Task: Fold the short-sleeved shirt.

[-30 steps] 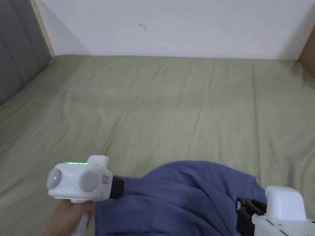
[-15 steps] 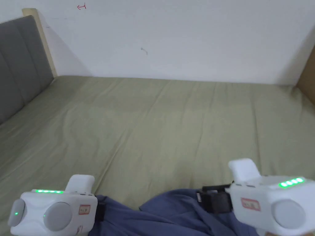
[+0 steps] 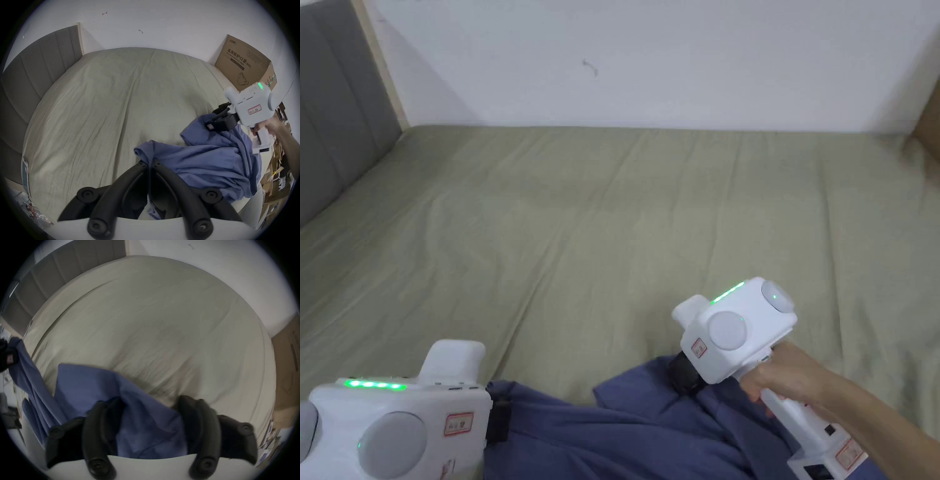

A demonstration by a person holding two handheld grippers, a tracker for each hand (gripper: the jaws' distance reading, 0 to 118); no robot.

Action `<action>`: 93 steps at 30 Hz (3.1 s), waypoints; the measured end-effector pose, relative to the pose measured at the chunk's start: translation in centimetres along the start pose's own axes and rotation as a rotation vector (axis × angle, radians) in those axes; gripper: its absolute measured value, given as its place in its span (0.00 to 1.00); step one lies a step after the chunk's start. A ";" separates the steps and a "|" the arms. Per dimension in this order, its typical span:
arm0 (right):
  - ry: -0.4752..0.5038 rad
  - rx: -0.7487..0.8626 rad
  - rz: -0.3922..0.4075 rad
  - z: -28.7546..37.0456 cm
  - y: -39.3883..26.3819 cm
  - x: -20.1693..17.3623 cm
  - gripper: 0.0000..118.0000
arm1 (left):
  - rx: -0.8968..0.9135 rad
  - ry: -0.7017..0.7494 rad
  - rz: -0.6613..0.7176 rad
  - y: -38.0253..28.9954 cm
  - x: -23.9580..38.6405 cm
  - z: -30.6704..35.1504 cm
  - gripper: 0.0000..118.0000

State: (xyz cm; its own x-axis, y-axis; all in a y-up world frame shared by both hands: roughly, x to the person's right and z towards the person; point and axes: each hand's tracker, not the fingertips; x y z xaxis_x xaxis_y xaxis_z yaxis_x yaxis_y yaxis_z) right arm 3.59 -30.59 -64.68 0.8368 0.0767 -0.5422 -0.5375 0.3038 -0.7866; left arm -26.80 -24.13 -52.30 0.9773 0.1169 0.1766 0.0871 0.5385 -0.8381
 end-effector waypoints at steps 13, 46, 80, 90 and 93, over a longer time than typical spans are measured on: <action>-0.066 0.113 -0.238 10.0 -0.7 3.9 0.03 | 0.033 0.015 -0.012 0.8 0.8 4.3 0.01; -0.154 0.795 -0.790 47.8 -18.3 14.3 0.03 | 0.507 0.061 0.049 16.1 4.2 26.7 0.00; -0.288 0.809 -0.798 46.9 6.3 29.5 0.03 | 0.613 0.281 -0.032 45.2 4.2 16.3 0.00; -0.183 0.410 -0.879 19.7 3.6 31.1 0.03 | 0.229 0.299 -0.008 33.3 1.2 -7.9 0.00; -0.103 0.302 -0.925 12.8 1.0 30.0 0.03 | 0.164 0.282 0.026 28.3 -0.2 -12.7 0.00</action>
State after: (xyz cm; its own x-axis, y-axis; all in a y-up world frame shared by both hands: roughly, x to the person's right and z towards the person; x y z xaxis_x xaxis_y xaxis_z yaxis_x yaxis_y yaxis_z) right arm 29.51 -15.83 -77.95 0.9272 -0.2360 0.2909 0.3732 0.5148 -0.7718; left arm -22.10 -19.52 -82.56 0.9958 -0.0911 -0.0131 0.0514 0.6684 -0.7420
